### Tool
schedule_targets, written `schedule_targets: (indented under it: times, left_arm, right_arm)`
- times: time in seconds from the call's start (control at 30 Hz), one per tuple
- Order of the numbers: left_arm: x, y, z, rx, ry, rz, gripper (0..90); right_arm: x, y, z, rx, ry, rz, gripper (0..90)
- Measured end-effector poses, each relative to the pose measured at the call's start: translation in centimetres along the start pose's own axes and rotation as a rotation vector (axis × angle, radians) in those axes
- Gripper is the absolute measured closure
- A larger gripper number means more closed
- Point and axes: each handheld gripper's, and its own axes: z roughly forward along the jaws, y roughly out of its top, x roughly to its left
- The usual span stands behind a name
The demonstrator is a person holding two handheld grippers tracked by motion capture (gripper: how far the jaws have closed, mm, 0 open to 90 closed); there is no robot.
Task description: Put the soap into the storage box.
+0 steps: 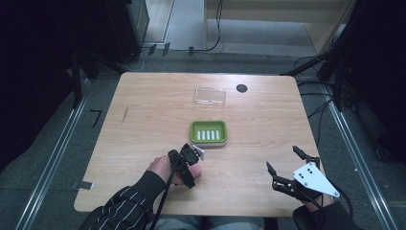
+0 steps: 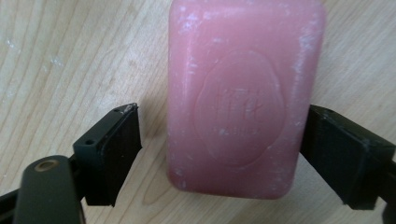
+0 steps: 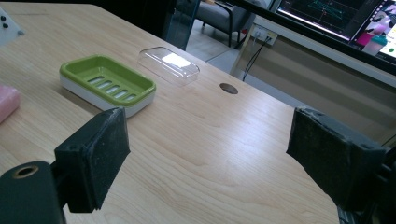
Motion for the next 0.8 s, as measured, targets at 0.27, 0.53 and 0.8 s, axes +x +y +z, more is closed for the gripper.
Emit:
schedule_targets:
  times: [0.27,0.53,0.8]
  left_arm:
    - [0.05,-0.10,-0.07,-0.015,-0.026,0.005,22.8]
    - [0.02,-0.19,-0.36,-0.037,-0.039,0.015,37.5]
    - [0.03,-0.21,-0.42,-0.035,-0.043,0.029,38.3]
  right_arm:
    - [0.01,0.00,0.01,0.000,0.000,-0.002,13.0]
    - [0.01,0.00,0.00,0.000,0.000,-0.001,13.0]
    - [0.01,0.00,0.02,0.001,0.001,-0.002,13.0]
